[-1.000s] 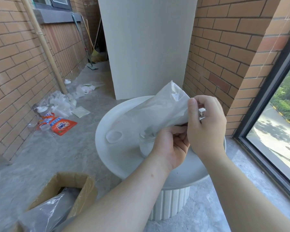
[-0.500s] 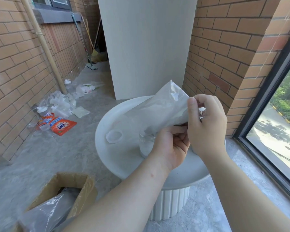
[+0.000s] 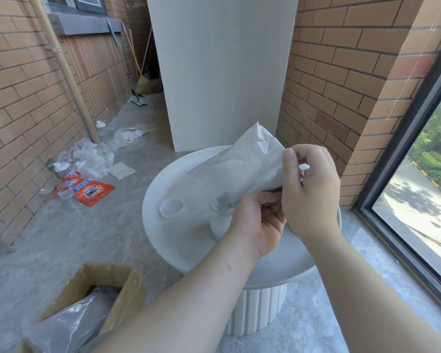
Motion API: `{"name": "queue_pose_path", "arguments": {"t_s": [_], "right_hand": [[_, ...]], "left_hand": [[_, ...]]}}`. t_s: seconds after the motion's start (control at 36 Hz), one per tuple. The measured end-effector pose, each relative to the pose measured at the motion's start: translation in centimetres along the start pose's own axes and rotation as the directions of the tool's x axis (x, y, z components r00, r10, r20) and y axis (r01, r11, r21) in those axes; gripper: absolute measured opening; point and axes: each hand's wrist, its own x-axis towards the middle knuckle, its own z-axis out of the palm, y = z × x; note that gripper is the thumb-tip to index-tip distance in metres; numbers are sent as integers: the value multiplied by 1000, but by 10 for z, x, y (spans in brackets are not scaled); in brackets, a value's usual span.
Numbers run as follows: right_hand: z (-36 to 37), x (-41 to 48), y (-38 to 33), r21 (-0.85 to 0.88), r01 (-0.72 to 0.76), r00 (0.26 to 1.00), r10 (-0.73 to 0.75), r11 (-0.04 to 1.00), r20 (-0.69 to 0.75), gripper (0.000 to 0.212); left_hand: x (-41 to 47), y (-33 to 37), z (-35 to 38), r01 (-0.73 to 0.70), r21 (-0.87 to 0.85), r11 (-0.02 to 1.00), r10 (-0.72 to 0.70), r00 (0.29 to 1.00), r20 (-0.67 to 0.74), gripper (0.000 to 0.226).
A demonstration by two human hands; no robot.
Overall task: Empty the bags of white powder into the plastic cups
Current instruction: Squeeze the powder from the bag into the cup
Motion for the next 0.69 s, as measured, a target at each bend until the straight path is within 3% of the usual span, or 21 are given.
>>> {"name": "queue_pose_path", "arguments": {"t_s": [0.69], "right_hand": [[2,0,3,-18,35,999,-35,999,-25,12]], "left_hand": [[-6,2,4,-9,54,998,10,1000,-8,37]]}}
